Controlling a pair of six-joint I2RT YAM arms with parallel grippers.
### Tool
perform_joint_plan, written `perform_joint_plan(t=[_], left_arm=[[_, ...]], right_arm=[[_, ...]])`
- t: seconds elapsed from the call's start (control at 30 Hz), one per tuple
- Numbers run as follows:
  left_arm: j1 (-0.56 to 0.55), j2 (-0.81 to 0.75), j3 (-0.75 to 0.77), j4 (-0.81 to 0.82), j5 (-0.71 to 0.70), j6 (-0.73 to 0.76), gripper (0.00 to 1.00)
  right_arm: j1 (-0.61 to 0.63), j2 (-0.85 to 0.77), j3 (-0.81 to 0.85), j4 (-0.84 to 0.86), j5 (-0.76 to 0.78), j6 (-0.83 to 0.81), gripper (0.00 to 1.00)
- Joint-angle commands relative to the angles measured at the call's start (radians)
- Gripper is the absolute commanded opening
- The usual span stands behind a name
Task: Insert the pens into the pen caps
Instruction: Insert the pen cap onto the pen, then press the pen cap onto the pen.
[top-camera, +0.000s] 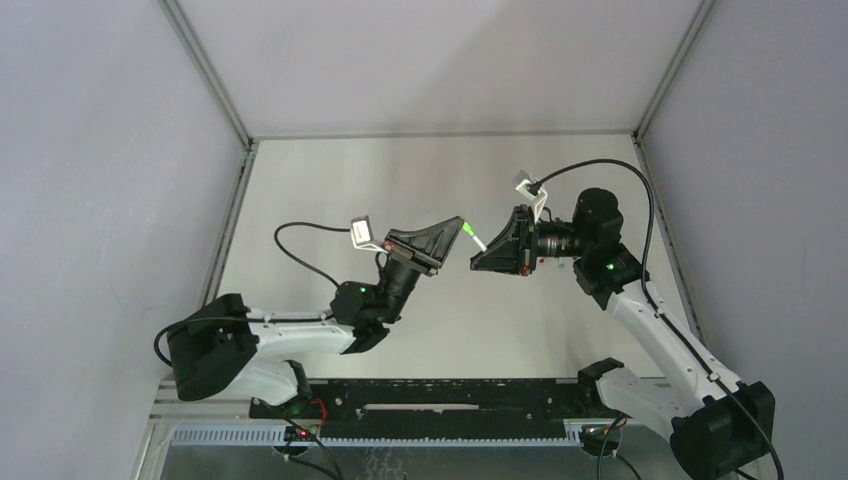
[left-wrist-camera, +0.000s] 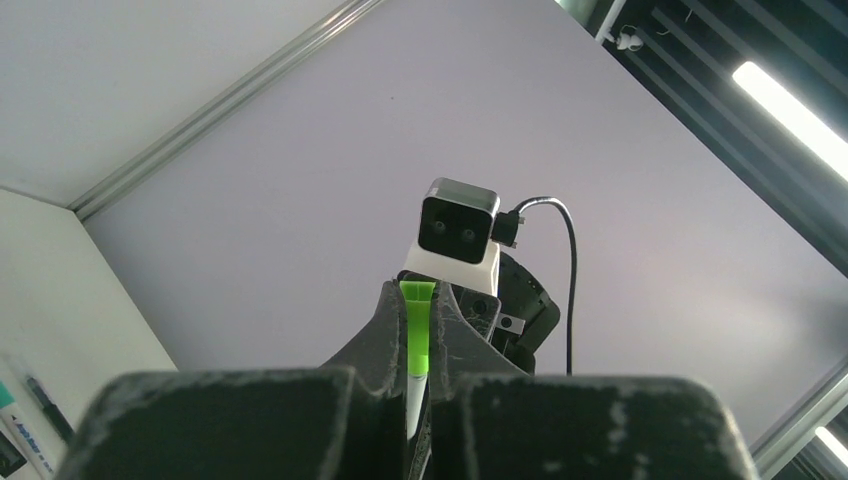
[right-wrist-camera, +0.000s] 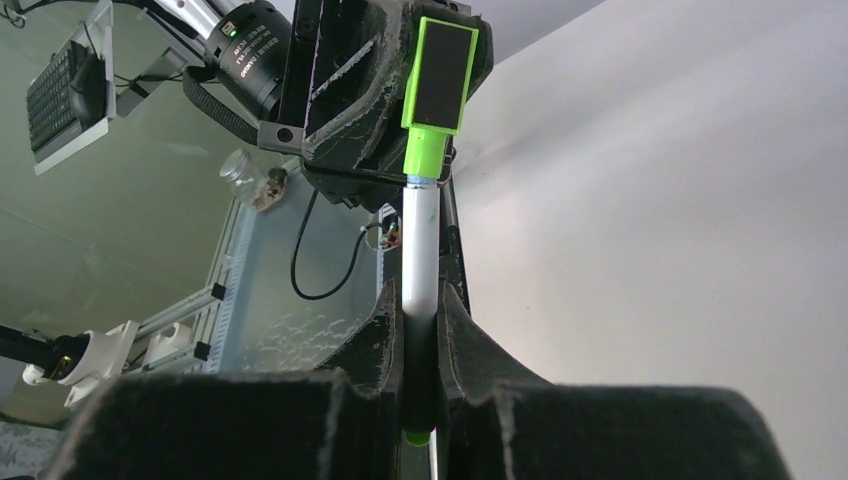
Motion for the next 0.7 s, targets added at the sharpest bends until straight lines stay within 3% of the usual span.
perform_joint_plan(t=[0.0, 0.23, 0.33, 0.43, 0.67], left_arm=[[-0.009, 0.012, -0.004, -0.065, 0.122, -0.038, 0.00], [-0.023, -0.024, 0.070, -0.409, 0.281, -0.020, 0.00], [-0.045, -0.005, 0.092, -0.486, 0.320, -0.016, 0.00], [-0.079, 0.009, 0.049, -0.444, 0.271, -0.032, 0.00], [-0.186, 0.115, -0.011, -0.180, 0.081, -0.039, 0.00]], right_arm=[[-0.007, -0.014, 0.025, -0.034, 0.060, -0.074, 0.00], [-0.010, -0.008, 0.035, -0.063, 0.064, -0.114, 0.00], [-0.016, -0.011, 0.035, -0.067, 0.082, -0.128, 0.00], [-0.029, -0.013, 0.035, -0.070, 0.113, -0.134, 0.00], [-0.028, -0.005, 0.035, -0.021, 0.196, -0.117, 0.00]])
